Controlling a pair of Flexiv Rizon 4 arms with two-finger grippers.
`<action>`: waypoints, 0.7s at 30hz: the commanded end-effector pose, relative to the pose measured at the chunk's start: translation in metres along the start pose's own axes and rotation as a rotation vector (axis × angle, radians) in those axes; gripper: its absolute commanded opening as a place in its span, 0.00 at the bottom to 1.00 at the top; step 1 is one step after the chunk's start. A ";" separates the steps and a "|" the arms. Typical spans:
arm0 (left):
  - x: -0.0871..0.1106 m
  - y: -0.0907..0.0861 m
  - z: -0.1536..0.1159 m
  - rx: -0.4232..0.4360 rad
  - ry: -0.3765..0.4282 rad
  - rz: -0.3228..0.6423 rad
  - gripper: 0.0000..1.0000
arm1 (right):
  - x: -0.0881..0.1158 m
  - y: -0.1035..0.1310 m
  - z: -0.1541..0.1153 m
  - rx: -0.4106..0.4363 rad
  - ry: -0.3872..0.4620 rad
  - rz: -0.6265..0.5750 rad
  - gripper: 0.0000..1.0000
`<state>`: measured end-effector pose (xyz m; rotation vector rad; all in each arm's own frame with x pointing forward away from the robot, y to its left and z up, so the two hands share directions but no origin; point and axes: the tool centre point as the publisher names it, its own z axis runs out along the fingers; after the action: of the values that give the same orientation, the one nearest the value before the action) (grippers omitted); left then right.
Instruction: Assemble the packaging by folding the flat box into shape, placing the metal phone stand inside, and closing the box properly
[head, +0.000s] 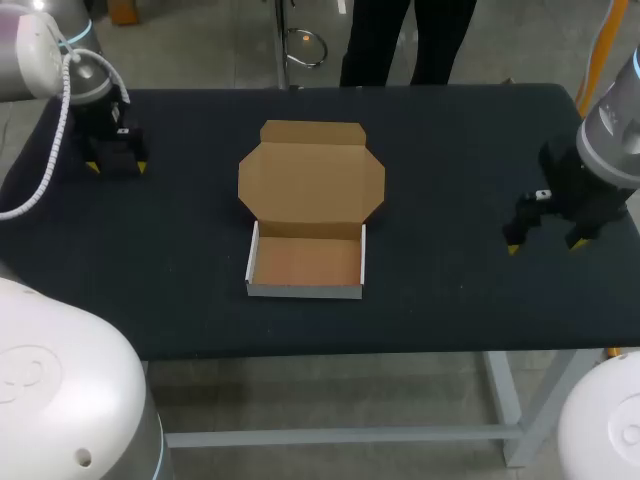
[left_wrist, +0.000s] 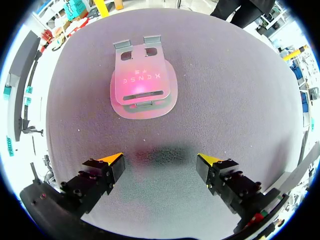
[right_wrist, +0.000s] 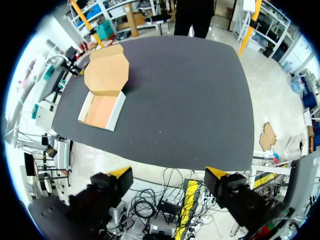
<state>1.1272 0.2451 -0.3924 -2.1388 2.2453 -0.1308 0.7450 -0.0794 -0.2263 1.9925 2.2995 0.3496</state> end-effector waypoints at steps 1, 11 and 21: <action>-0.002 -0.009 0.004 -0.026 -0.003 0.000 1.00 | 0.003 -0.009 0.000 -0.033 -0.008 0.000 1.00; -0.003 -0.019 0.006 -0.025 -0.003 -0.002 1.00 | 0.003 -0.009 0.000 -0.033 -0.008 0.000 1.00; -0.003 -0.028 0.006 -0.021 -0.006 -0.006 1.00 | 0.003 -0.009 0.000 -0.033 -0.008 0.000 1.00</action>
<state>1.1492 0.2465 -0.3947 -2.1470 2.2417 -0.1181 0.7452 -0.0794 -0.2265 1.9917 2.2986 0.3516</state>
